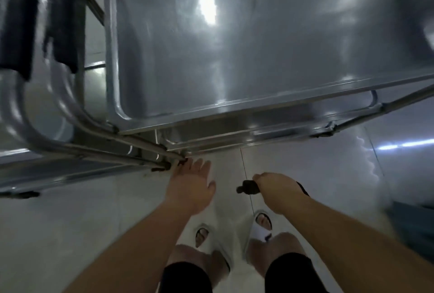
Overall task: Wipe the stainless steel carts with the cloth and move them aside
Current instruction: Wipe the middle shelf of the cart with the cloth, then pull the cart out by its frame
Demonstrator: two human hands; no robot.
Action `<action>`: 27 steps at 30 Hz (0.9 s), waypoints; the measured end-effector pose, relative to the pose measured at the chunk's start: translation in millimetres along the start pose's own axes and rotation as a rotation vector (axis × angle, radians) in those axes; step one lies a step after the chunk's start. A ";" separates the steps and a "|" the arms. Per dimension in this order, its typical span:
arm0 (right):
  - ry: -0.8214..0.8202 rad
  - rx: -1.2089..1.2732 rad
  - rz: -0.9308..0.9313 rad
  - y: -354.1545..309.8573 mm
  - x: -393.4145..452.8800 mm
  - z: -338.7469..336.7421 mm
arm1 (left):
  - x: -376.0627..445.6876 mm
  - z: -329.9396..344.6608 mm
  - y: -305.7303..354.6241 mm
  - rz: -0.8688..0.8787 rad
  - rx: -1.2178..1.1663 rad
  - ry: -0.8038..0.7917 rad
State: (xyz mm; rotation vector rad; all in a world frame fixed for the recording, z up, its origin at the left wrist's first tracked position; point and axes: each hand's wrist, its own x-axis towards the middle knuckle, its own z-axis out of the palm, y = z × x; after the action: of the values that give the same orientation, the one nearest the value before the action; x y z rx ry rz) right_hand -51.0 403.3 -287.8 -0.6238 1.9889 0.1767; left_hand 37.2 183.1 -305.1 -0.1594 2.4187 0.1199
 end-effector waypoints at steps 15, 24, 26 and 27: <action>0.275 0.118 0.155 -88.0 -246.6 -89.1 | -198.8 -135.5 7.6 0.007 -0.180 0.079; 0.482 0.339 0.365 -93.3 -341.7 -86.4 | -251.3 -194.2 31.5 0.217 -0.023 0.185; 0.549 0.344 0.395 -82.9 -358.7 -77.7 | -256.8 -207.2 49.7 0.266 0.025 0.213; 0.569 0.358 0.408 -76.7 -366.1 -73.6 | -259.0 -214.0 60.6 0.284 0.039 0.225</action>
State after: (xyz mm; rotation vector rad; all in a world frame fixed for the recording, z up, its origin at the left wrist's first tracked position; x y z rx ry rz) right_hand 62.8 438.4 74.4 -0.0208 2.6010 -0.1299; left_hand 83.4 236.6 28.8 0.2003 2.6541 0.1916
